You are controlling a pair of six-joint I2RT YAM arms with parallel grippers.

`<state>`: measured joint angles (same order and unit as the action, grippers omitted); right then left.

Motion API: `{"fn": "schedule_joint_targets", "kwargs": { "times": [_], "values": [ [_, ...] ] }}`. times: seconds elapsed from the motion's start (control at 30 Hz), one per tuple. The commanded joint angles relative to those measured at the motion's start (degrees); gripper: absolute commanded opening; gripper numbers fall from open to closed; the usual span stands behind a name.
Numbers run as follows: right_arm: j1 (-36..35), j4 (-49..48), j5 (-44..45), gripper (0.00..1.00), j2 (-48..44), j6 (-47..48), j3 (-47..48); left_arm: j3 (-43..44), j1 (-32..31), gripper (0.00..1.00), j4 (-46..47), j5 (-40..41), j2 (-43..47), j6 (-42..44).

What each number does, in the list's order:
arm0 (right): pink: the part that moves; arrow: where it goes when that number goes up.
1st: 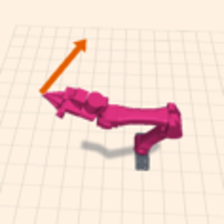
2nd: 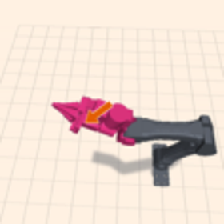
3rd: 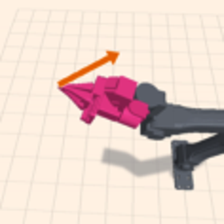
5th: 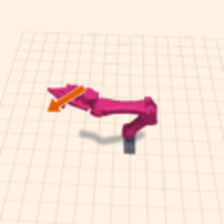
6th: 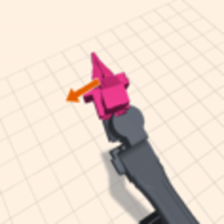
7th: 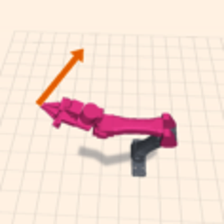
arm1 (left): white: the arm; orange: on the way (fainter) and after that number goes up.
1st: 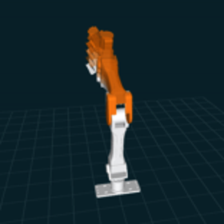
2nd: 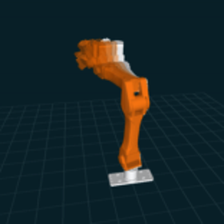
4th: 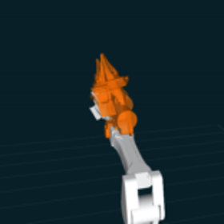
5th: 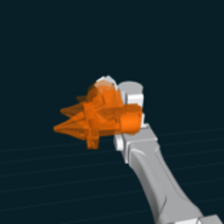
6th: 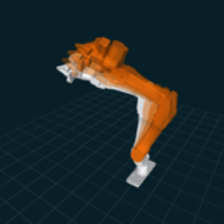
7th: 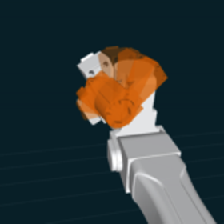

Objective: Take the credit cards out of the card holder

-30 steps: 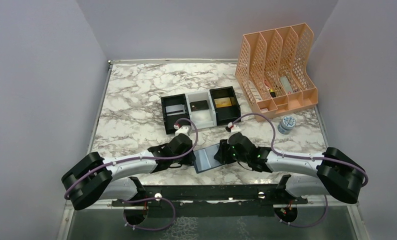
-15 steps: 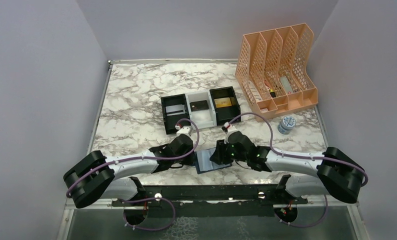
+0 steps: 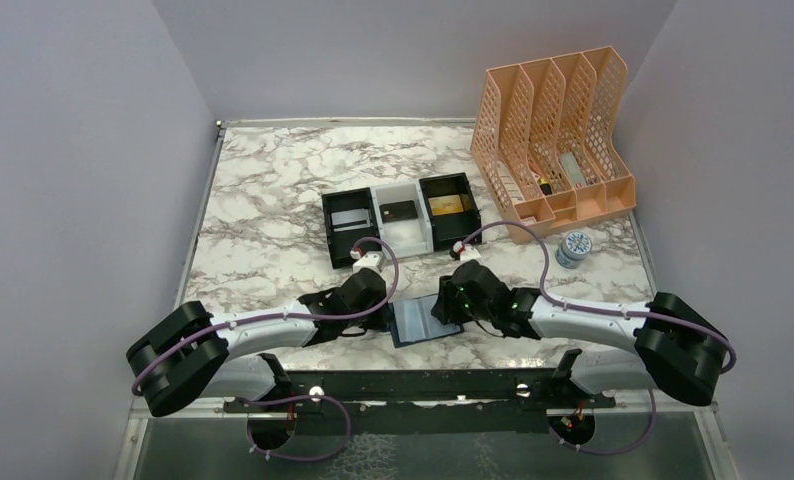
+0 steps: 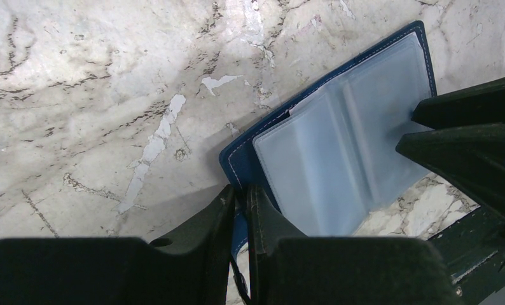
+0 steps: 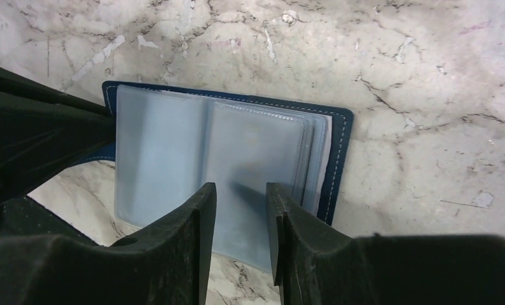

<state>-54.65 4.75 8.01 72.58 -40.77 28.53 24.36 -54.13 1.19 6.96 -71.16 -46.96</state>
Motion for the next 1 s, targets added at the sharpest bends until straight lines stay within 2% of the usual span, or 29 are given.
{"fn": "schedule_joint_targets", "kwargs": {
  "times": [0.0,0.17,0.43,0.77,0.97],
  "values": [
    [0.1,-2.1,-3.9,0.35,1.8,-0.7,-0.9,-0.2,-0.4,0.15,-0.2,1.3,0.6,0.7],
    [0.1,1.8,-1.7,0.35,2.1,-0.9,0.9,-0.6,-0.4,0.14,-0.1,1.2,0.2,0.6],
    [0.1,5.2,2.0,0.4,-6.5,1.2,1.5,-0.6,-0.4,0.14,-0.1,1.3,0.4,0.6],
    [0.1,5.3,-0.6,0.4,1.2,-1.2,0.8,-0.8,-0.3,0.13,-0.3,1.2,1.6,0.6],
    [0.1,1.3,-3.8,0.36,0.0,-0.3,-0.3,-1.0,-0.3,0.13,-0.4,1.0,1.7,0.7]
  ]
}}
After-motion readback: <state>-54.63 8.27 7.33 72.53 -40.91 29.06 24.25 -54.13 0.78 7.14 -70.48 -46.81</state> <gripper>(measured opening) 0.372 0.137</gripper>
